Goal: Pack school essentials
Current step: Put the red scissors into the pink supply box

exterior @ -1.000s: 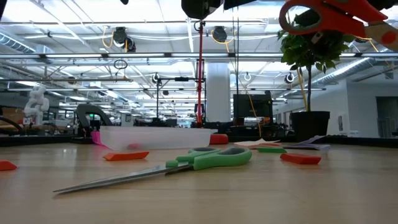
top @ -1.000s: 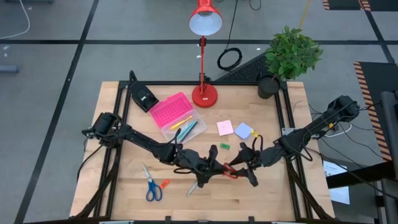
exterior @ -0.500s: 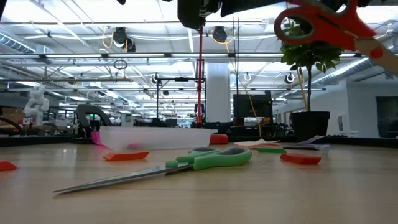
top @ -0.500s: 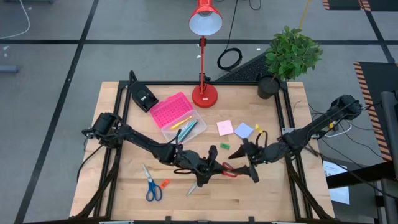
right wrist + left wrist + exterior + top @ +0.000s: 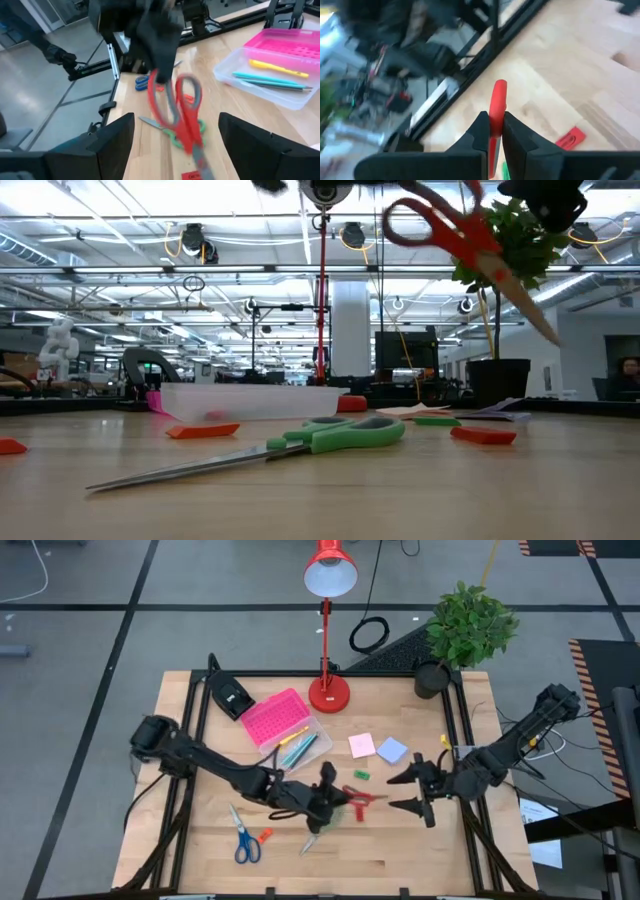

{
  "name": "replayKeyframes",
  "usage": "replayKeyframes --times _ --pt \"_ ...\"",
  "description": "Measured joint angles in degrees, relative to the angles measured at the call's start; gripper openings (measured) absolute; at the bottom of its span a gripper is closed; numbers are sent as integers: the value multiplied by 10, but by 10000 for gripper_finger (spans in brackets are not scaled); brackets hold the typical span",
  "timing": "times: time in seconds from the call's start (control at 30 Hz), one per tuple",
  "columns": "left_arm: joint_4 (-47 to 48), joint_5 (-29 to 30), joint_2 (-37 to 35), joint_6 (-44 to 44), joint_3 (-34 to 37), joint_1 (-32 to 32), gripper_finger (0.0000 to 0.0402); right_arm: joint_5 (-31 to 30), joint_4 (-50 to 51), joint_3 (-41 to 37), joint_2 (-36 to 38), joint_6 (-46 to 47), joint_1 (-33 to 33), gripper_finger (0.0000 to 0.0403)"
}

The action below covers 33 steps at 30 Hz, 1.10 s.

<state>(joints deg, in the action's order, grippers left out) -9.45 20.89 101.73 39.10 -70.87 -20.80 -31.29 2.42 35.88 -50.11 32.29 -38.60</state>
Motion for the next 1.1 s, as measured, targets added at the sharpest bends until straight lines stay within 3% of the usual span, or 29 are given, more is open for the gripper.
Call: replayKeyframes --times 0.23,0.63,0.83,1.1 --pt "158 105 -78 -71 0 -15 25 -2 -3 0 0 0 -10 281" --pt "386 239 -135 -170 1 -25 25 -2 1 0 0 5 -9 281" --pt "375 258 -197 -200 69 -26 25 -2 7 0 0 7 -9 281" --pt "187 271 -309 -120 253 -25 25 -2 26 0 0 13 -9 281"
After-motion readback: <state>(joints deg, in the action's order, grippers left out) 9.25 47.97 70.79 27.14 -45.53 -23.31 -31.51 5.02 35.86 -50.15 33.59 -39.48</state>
